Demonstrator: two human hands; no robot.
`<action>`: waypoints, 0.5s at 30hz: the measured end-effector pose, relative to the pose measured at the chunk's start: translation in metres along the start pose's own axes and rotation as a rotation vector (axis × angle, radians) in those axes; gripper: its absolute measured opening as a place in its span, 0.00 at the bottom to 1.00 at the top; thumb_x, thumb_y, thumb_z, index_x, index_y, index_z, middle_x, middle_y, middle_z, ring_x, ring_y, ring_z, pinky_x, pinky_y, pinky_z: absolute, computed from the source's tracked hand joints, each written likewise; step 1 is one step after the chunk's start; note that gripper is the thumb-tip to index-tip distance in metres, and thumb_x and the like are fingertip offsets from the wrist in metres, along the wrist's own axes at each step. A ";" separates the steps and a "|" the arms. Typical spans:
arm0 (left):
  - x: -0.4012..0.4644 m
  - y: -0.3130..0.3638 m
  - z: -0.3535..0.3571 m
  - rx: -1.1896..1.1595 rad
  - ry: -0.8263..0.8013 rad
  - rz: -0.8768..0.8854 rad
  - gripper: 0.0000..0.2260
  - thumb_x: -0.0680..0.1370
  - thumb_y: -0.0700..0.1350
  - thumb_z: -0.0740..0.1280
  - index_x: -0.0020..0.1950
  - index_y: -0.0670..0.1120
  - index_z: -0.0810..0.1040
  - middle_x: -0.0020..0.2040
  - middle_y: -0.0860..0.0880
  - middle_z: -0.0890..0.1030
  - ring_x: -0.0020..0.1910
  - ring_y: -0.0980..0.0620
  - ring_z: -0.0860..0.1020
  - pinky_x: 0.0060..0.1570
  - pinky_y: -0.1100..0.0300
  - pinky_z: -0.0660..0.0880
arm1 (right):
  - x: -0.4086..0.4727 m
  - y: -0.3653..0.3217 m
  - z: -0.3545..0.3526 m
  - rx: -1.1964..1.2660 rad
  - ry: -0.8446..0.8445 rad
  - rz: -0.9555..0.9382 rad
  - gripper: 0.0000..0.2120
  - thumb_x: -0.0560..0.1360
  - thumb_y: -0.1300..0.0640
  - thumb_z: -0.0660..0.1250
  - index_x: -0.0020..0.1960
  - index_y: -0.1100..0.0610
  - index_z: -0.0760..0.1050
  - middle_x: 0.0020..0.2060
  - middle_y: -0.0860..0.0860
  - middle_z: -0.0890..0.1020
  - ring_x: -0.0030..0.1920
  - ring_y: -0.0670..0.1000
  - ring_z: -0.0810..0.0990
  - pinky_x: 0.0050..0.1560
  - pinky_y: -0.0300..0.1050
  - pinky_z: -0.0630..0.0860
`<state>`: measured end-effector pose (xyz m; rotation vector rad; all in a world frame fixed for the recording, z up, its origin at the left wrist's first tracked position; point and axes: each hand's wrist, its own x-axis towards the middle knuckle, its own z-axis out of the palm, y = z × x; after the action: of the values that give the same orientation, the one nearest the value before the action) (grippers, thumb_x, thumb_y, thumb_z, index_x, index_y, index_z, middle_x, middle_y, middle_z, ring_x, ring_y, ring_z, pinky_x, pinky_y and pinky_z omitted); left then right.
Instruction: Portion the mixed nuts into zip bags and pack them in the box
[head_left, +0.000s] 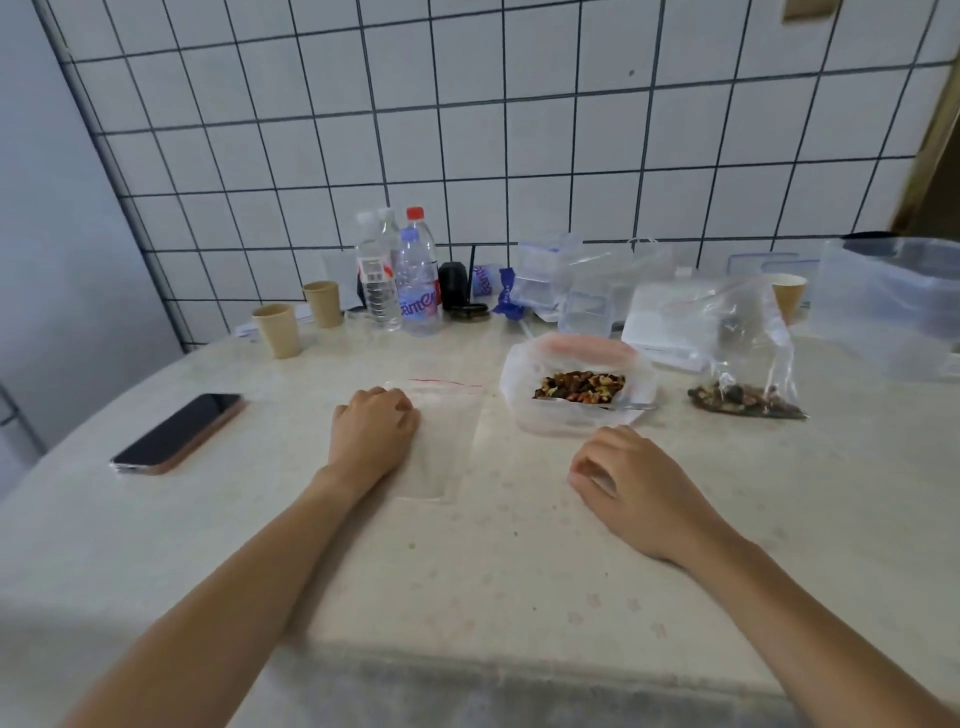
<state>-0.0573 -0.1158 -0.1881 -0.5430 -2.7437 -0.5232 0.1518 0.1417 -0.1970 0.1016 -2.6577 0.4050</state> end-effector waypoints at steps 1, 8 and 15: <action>-0.001 -0.001 -0.001 -0.025 0.031 0.002 0.11 0.81 0.52 0.64 0.55 0.50 0.83 0.56 0.46 0.83 0.59 0.43 0.77 0.58 0.49 0.71 | 0.000 0.000 -0.001 0.007 0.001 0.003 0.07 0.82 0.50 0.66 0.52 0.51 0.81 0.49 0.41 0.77 0.53 0.44 0.73 0.56 0.42 0.71; -0.009 0.023 -0.029 -0.357 0.381 0.147 0.04 0.80 0.50 0.70 0.50 0.51 0.83 0.49 0.55 0.84 0.53 0.52 0.78 0.56 0.51 0.75 | -0.002 -0.002 -0.003 0.057 0.006 0.044 0.06 0.81 0.48 0.66 0.53 0.49 0.80 0.50 0.39 0.78 0.52 0.41 0.75 0.54 0.39 0.73; -0.016 0.097 -0.049 -0.416 0.527 0.473 0.04 0.79 0.46 0.74 0.49 0.46 0.84 0.48 0.52 0.84 0.51 0.50 0.79 0.54 0.49 0.77 | 0.015 -0.009 -0.019 0.530 0.201 0.283 0.04 0.80 0.45 0.69 0.51 0.44 0.81 0.48 0.38 0.83 0.52 0.40 0.80 0.49 0.30 0.71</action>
<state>0.0077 -0.0568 -0.1217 -0.9579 -1.9284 -0.9539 0.1481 0.1387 -0.1717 -0.1476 -2.3081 1.1409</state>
